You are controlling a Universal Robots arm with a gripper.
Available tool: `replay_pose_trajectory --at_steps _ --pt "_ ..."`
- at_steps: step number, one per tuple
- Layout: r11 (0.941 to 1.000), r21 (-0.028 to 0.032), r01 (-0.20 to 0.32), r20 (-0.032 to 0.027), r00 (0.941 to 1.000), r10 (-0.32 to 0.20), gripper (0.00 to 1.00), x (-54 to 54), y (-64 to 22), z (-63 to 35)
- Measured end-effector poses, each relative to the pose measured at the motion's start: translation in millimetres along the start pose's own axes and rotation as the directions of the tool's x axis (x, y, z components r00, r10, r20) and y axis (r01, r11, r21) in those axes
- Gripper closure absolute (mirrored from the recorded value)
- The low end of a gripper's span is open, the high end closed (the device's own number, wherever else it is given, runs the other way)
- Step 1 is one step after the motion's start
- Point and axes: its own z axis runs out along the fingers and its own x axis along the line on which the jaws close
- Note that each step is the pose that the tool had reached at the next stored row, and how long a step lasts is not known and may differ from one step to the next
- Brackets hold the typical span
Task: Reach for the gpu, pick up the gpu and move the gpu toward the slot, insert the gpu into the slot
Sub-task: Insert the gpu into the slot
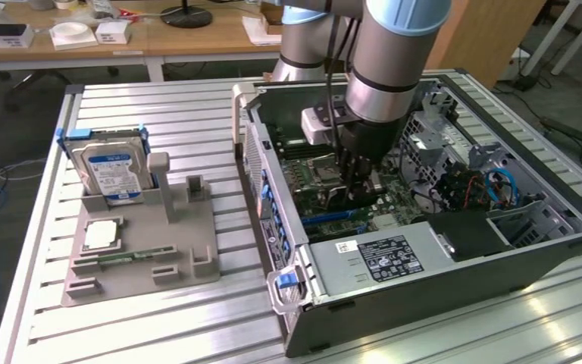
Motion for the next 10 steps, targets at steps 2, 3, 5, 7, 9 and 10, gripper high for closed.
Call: replay_pose_trajectory --at_steps 2,3,5,7,9,10 --pt "1.0000 0.0002 0.000 0.0003 1.0000 0.000 0.74 -0.9 -0.1 1.0" --pt "1.0000 0.0002 0.000 0.0003 1.0000 0.000 0.74 -1.1 -0.1 1.3" --pt "1.0000 0.0000 0.000 0.0000 1.0000 0.000 0.74 -1.1 0.9 1.6" --pt "1.0000 0.0001 0.000 0.0001 1.0000 0.000 0.74 -1.2 2.5 2.0" --pt "1.0000 0.0002 0.000 0.0002 1.0000 0.000 0.74 -1.2 3.8 2.8" --pt "1.0000 0.0002 0.000 0.0004 1.0000 0.000 0.74 -1.3 4.2 3.4"
